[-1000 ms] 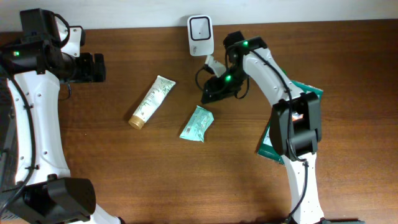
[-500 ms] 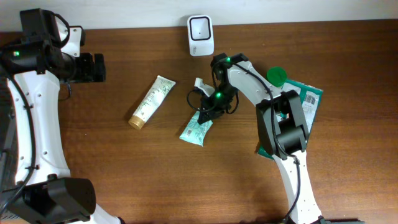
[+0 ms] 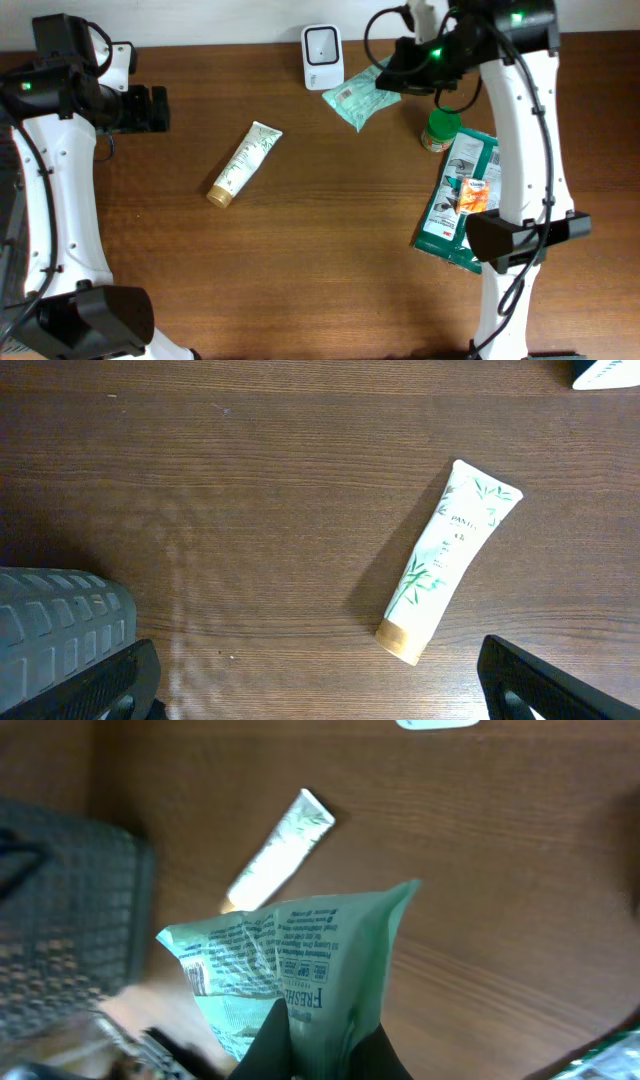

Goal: Scan the item barcode
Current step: 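Lift wipes pack with right gripper and hold it at the scanner, then move wipes pack right and drop it on the tissue pack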

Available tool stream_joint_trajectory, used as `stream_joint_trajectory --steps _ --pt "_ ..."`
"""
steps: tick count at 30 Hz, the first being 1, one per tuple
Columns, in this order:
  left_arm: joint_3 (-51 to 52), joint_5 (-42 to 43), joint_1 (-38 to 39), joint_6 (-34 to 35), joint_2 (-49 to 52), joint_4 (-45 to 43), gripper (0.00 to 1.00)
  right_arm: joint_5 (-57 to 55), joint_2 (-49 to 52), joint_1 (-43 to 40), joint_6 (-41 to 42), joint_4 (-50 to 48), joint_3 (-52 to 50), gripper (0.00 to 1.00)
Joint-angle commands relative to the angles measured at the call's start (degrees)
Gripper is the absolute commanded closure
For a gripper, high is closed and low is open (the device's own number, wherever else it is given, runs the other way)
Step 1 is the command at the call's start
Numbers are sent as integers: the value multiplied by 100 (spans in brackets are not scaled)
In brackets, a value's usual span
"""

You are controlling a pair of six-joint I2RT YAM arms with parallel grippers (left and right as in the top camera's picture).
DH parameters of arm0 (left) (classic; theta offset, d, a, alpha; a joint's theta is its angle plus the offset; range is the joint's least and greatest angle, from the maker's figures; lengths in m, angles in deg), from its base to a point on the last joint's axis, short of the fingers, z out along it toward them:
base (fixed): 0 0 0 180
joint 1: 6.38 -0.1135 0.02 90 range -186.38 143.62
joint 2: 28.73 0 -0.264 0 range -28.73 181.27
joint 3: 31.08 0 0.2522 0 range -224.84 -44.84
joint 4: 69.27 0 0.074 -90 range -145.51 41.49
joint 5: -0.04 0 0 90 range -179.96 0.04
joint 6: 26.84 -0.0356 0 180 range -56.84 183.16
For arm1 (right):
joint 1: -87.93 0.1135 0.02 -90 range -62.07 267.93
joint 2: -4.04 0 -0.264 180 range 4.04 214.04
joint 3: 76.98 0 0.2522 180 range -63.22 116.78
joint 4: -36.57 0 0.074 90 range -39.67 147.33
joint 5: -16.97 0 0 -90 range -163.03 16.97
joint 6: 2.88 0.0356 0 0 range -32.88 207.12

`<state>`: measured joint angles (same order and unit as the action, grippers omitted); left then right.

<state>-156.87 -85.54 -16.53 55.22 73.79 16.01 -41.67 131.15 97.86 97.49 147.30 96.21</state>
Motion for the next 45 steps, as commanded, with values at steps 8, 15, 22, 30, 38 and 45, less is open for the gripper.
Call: stream_joint_trajectory --steps 8,15,22,30,38,45 --pt "-52 24 -15 -74 -92 0 1 -3012 431 911 -1023 -1934 -315 96" --pt "-52 24 -15 -74 -92 0 1 -4284 1311 1029 -3727 -5886 -1115 96" --pt "-52 24 -15 -74 -92 0 1 -4385 2168 1113 -5668 -8063 -1185 96" --pt "-52 24 -15 -74 -92 0 1 -4583 2188 1220 -6118 -8944 -1976 95" --pt "-52 24 -15 -74 -92 0 1 -4883 2188 1368 -6113 -9184 -1976 95" --pt "-52 24 -15 -74 -92 0 1 -5263 2186 1349 -6102 -8717 -1976 96"
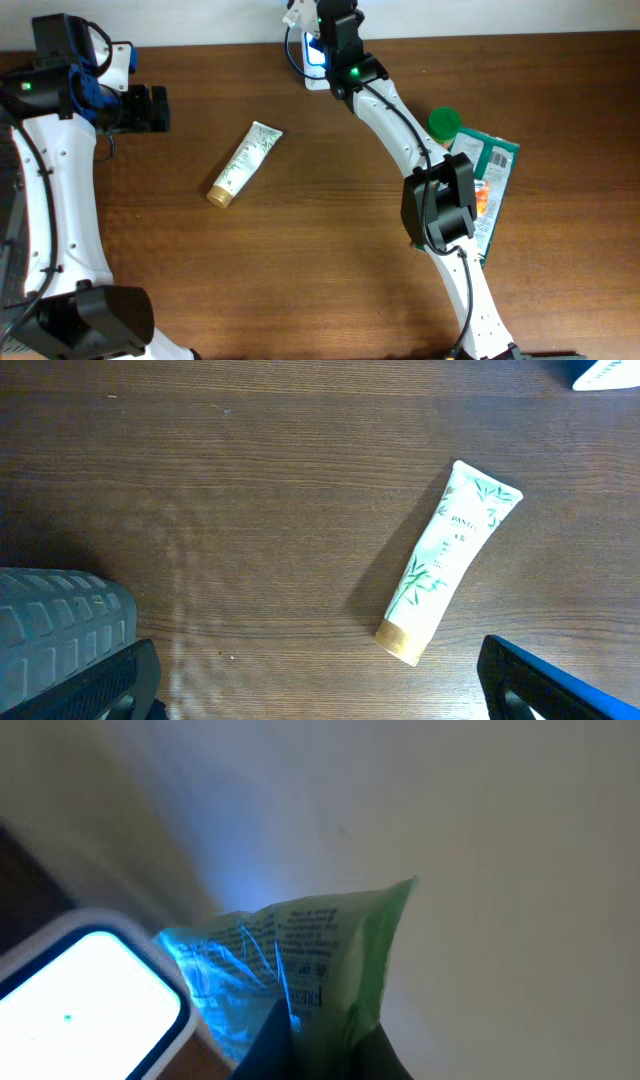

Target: Scan the item barcode

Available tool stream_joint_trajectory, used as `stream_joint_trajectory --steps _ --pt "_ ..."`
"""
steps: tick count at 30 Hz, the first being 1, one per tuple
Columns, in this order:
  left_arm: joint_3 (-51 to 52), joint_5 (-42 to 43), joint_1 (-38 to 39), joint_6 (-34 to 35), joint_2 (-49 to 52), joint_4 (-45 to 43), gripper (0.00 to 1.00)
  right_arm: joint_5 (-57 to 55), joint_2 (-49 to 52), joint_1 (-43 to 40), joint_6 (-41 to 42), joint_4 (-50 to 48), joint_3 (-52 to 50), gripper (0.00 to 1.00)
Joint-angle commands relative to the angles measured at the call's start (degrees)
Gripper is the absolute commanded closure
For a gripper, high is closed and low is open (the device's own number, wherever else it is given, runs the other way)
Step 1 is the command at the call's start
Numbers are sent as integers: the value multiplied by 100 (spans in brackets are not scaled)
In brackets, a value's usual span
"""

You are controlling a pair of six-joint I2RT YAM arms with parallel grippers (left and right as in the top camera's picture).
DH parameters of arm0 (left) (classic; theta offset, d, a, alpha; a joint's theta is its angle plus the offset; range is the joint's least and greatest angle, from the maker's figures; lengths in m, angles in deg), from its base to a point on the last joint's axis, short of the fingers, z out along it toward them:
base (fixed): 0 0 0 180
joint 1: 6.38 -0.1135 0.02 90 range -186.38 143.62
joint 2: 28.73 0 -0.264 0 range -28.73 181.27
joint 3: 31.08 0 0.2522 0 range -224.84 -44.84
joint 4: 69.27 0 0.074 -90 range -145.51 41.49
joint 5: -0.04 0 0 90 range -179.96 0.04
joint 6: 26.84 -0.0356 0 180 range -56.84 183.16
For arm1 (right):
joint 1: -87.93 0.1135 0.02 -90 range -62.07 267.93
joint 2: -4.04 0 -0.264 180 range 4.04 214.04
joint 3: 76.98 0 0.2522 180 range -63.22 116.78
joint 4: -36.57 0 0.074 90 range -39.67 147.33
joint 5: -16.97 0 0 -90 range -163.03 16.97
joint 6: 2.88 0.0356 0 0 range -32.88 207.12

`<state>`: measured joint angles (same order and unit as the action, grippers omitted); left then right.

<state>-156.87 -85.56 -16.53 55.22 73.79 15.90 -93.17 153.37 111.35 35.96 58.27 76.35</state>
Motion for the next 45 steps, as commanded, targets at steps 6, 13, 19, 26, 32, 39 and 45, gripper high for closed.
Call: stream_joint_trajectory --steps 6,13,19,26,32,39,45 --pt "-52 26 -15 -74 -92 11 1 -114 -42 -50 61 256 11 95" --pt "-52 26 -15 -74 -92 11 1 822 -2295 52 2498 2264 11 96" --pt "-52 26 -15 -76 -92 11 1 2465 -2636 57 5084 7316 9 96" --pt "-52 26 -15 -74 -92 11 1 789 -2044 -39 6743 8008 -1779 96" --pt "-52 26 -15 -74 -92 11 1 592 -2044 -984 7119 8330 -2409 92" --pt "-52 26 -15 -76 -92 11 1 1978 -2225 -962 6616 8756 -852 33" --pt "-52 26 -15 -74 -92 11 1 4649 -1930 315 7464 3781 -2087 2"
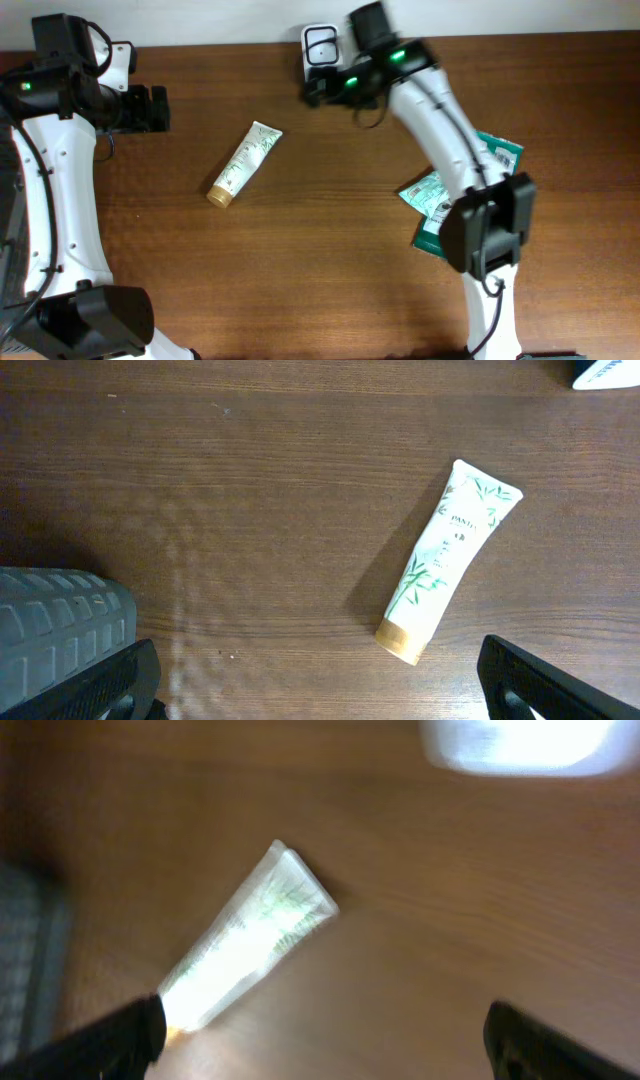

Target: Scan the item barcode

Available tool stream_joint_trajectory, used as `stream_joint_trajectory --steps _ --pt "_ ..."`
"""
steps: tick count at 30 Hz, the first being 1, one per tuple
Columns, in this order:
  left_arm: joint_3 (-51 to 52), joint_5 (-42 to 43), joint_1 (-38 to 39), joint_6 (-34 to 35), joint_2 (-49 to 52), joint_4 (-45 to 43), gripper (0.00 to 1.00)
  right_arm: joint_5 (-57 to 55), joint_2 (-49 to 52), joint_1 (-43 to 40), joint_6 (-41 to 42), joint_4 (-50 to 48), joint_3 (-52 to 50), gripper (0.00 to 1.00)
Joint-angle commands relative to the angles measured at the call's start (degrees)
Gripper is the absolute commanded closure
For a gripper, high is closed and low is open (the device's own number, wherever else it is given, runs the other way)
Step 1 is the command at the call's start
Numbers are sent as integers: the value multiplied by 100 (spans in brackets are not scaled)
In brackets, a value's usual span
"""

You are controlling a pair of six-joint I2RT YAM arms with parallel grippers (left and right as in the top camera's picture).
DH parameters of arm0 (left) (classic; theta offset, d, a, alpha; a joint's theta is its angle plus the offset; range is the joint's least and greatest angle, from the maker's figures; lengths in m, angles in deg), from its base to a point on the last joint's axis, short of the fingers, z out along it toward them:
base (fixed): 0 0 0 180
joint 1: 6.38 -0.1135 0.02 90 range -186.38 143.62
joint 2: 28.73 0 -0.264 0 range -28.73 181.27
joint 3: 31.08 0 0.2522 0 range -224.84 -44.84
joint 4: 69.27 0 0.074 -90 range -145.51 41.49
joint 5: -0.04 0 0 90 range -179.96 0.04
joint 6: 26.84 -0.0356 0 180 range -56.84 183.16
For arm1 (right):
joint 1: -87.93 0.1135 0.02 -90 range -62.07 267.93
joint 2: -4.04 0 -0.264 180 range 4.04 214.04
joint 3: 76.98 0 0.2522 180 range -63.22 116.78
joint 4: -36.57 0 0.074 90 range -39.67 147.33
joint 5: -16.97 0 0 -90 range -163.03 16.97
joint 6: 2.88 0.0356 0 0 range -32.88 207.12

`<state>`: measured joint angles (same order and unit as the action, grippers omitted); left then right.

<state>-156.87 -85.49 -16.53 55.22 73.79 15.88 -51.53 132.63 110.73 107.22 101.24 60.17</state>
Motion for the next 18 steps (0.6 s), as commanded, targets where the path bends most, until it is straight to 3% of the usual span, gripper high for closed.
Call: stream_joint_trajectory --steps 1,4,8,12,16,18 --pt "-52 20 -15 -74 -92 13 1 365 411 863 337 -1700 -1049 0" --pt "-52 20 -15 -76 -92 17 1 -817 682 1567 105 -2745 -1224 8" --pt "-52 20 -15 -74 -92 26 1 -866 951 1921 -192 -3381 -1224 19" --pt "-52 20 -15 -74 -92 26 1 -442 1010 1980 -511 -2577 -1222 22" --pt "-52 20 -15 -74 -92 26 1 -531 999 1495 -479 -1001 -1064 24" --pt "-52 20 -15 -74 -92 26 1 -177 988 1300 -345 -977 -1005 31"
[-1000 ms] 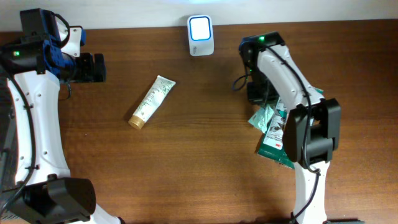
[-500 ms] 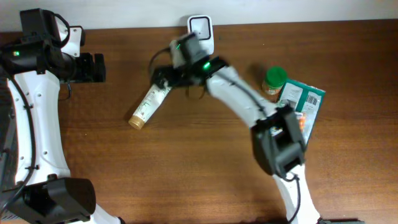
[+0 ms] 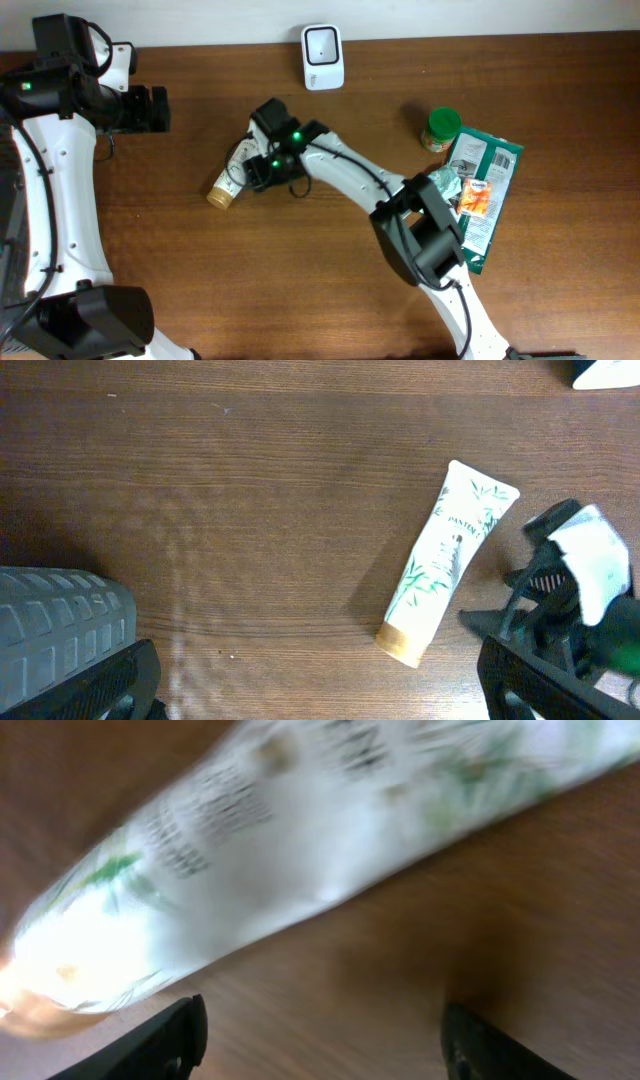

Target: Scan the item barcode

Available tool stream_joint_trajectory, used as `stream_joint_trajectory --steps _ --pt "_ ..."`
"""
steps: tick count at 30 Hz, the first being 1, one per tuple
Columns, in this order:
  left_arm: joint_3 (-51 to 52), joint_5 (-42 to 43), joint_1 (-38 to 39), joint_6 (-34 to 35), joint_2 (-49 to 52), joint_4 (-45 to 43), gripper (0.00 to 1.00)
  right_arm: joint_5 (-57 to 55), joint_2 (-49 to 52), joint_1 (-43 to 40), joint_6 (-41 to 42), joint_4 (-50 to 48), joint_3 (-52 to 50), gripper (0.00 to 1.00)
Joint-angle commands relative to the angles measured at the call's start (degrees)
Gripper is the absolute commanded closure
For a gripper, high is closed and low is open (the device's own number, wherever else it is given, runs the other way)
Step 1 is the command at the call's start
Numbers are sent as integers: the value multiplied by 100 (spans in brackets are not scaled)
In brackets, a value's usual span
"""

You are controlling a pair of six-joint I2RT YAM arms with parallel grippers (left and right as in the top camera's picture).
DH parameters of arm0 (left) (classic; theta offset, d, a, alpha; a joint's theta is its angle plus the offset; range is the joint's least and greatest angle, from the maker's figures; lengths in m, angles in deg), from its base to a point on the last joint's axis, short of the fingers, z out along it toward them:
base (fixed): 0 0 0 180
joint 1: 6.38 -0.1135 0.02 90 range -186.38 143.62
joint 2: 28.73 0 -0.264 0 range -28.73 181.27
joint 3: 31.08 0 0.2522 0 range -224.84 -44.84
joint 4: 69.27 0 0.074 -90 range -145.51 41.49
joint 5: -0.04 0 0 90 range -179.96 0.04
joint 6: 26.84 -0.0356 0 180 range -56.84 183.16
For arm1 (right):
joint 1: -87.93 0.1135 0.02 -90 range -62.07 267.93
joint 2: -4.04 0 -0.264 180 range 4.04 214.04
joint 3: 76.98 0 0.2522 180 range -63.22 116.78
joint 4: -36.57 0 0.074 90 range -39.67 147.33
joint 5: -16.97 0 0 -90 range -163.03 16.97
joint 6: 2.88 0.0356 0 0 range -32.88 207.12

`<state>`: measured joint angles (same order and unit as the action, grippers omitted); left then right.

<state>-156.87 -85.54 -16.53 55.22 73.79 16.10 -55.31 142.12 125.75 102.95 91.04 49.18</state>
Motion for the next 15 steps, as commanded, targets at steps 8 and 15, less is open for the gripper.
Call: stream_joint_trajectory --steps 8,15 --pt "-52 24 -15 -74 -92 4 1 -63 323 549 828 -2151 778 25" --pt "-52 24 -15 -76 -92 7 1 -310 501 496 1488 -778 785 25"
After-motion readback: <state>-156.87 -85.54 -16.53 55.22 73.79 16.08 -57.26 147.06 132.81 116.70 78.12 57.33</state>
